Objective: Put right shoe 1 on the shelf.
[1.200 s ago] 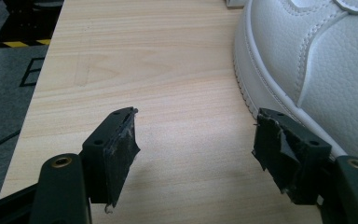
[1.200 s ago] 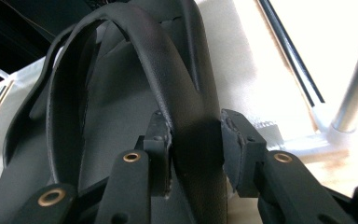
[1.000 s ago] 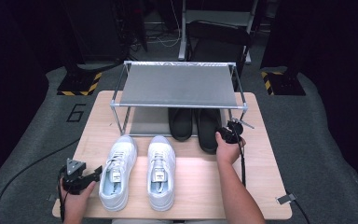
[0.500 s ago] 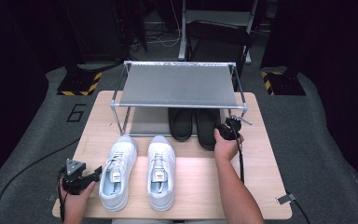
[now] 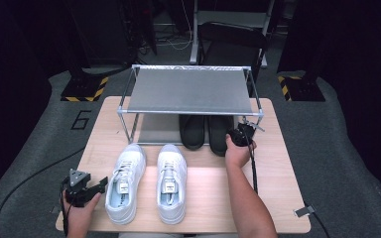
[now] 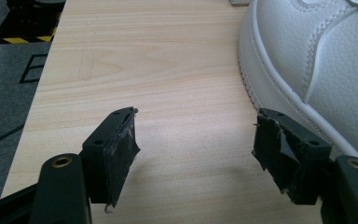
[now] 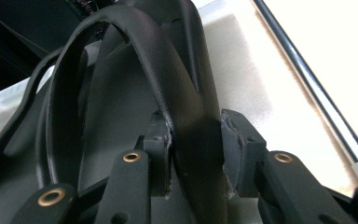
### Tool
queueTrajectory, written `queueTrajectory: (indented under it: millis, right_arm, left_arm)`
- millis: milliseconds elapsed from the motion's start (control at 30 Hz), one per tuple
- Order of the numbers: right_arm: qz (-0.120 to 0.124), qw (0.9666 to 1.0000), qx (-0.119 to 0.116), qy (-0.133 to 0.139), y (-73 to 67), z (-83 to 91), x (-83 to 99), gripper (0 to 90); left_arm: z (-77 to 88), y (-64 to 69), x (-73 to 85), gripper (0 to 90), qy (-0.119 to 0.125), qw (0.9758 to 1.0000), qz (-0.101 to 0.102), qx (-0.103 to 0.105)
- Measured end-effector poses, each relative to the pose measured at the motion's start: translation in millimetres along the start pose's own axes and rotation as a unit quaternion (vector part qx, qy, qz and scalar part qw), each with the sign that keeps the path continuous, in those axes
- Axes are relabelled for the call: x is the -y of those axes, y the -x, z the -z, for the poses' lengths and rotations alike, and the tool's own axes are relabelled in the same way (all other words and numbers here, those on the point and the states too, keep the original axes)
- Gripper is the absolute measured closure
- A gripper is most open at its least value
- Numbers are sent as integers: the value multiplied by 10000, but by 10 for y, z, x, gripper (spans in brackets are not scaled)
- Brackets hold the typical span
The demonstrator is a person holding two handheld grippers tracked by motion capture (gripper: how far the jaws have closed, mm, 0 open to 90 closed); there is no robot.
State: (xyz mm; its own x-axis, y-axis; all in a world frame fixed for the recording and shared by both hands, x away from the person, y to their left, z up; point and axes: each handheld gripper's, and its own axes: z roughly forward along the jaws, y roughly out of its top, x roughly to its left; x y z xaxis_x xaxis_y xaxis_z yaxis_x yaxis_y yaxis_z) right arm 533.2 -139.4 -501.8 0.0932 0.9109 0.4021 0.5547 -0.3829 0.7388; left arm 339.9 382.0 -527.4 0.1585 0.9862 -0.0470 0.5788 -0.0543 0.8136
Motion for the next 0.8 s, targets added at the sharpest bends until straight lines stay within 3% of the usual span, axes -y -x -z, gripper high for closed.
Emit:
queueTrajectory:
  millis: [300, 400, 467, 567, 667, 733, 800]
  right_arm:
    - [-128, 9998, 39, 140, 3, -17, -4, 646]
    - [-32, 9998, 59, 182, -4, -50, -2, 643]
    - [-82, 9999, 86, 103, -26, -59, 0, 642]
    - [31, 9998, 173, 13, -46, -91, 2, 634]
    - [-57, 9999, 157, -22, -58, -112, 12, 623]
    - [226, 9996, 190, 23, -48, -111, 20, 616]
    - [360, 9992, 161, 115, -81, -95, 22, 586]
  left_arm:
    - [-1, 5, 1, 295, 6, 10000, -14, 5]
    - [-6, 20, 1, 295, 26, 10000, -50, 4]
    - [-13, 24, 3, 295, 61, 10000, -50, 2]
    - [-7, 15, 4, 295, 54, 10000, -32, 10]
    - [-1, 5, 9, 295, 65, 10000, -60, -4]
    - [12, -4, 3, 295, -16, 10000, -91, 22]
    - [4, 0, 6, 295, 22, 10000, -51, 18]
